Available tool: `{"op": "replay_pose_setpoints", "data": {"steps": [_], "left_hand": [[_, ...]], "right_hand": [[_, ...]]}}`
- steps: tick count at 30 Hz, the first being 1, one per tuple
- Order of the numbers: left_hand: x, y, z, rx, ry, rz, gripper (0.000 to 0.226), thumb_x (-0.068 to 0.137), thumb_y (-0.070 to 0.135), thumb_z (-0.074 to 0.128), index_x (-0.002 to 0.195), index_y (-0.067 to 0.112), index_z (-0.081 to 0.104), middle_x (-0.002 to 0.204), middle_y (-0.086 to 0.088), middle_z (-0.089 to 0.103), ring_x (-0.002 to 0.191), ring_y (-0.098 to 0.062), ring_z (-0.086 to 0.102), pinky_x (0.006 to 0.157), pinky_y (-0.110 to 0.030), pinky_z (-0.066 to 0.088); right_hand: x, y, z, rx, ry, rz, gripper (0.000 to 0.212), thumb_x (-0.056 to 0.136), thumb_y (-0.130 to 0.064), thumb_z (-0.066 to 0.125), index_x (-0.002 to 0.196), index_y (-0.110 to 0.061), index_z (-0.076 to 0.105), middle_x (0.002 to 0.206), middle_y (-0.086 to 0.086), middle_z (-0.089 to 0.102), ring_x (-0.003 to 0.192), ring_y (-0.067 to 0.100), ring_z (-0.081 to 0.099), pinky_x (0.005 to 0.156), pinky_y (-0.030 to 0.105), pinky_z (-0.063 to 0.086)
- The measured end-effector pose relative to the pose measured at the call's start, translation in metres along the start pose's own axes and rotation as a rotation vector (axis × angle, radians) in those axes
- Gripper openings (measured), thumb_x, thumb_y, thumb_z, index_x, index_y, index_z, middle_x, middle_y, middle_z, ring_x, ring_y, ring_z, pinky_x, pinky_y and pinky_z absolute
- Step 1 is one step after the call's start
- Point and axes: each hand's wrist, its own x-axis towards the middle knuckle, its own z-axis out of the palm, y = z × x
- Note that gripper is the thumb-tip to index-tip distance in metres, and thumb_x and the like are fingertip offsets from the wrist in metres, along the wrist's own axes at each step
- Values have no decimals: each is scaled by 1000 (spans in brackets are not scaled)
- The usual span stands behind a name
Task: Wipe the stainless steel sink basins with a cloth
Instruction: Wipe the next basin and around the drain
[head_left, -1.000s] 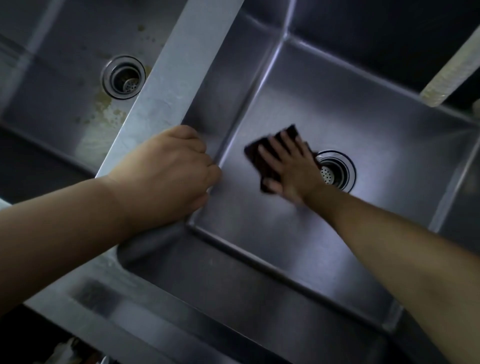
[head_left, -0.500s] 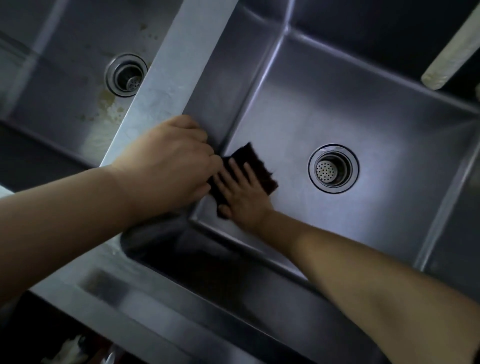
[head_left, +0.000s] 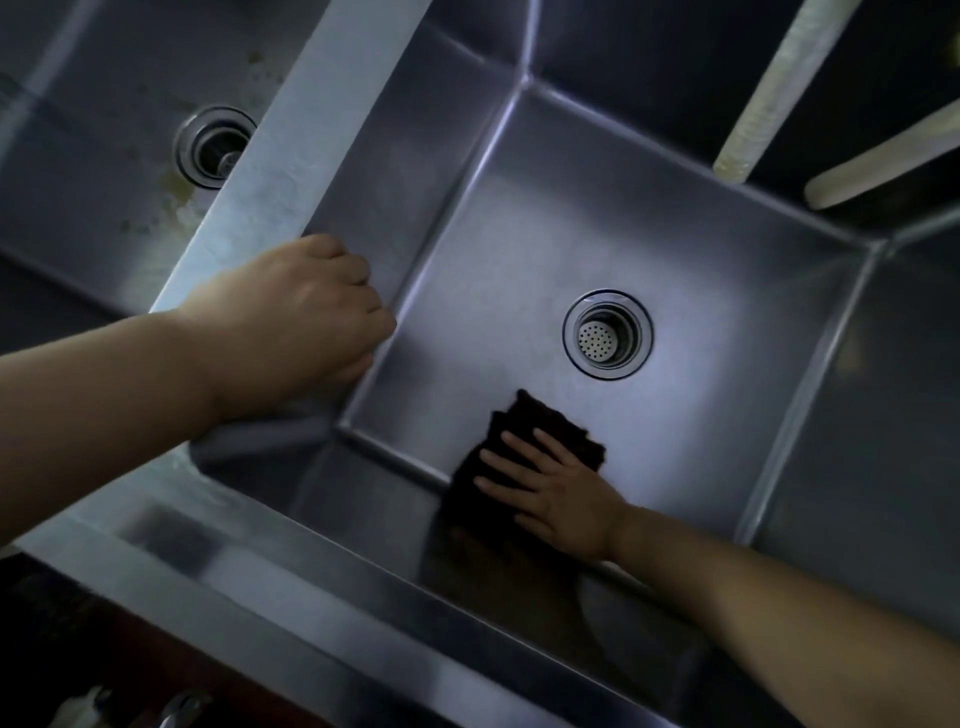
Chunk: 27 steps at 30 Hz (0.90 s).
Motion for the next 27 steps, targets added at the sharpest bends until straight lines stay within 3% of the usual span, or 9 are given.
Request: {"op": "replay_pose_setpoints", "data": {"steps": [3,6,9,13,17,21,27], "left_hand": [[0,1,1,-14,-16,48,16,82,25,59,71,14,59,68,-7,60,70,-32,57,71,-43,49],[-3,-3,9,-34,41,40,24,84,32,49,82,15,65,76,-5,63,80,-32,59,75,-45,47],[-3,-5,16,-57,64,34,33,84,36,44,89,14,68,81,-5,65,87,-32,60,78,-46,46],[-2,-8,23,-42,42,33,32,83,38,48,95,15,66,87,-4,66,91,-31,59,80,-44,44],[-3,-8,23,-31,-6,36,33,81,39,50,98,15,65,92,-4,66,92,-30,58,82,-42,42],[-3,-8,24,-15,-23,36,35,81,39,47,98,15,66,92,-3,67,89,-29,58,79,-41,42],[-2,-9,23,-12,21,47,39,78,39,47,96,11,67,86,-6,66,85,-31,60,73,-42,42]], "right_hand": [[-59,14,9,-40,-57,63,60,91,-51,39,146,-27,32,152,3,34,141,33,26,116,48,8],[-88,31,11,-69,-106,69,73,85,-63,43,147,-28,28,152,2,31,139,33,30,115,46,7],[-73,51,3,-105,-127,-11,81,80,-73,39,147,-28,32,153,0,30,139,33,28,111,47,13],[-9,67,-10,-194,-59,-37,83,78,-71,44,146,-24,36,153,4,31,141,36,23,114,56,14],[63,82,-32,-153,59,202,86,77,-66,55,147,-22,32,154,8,28,142,39,21,112,59,7],[103,123,-52,-111,95,488,85,84,-69,34,152,-27,4,161,4,2,146,31,-7,114,48,-12],[65,182,-58,0,161,805,77,90,-64,34,152,-30,3,161,1,-4,146,30,-7,114,50,-7]]}}
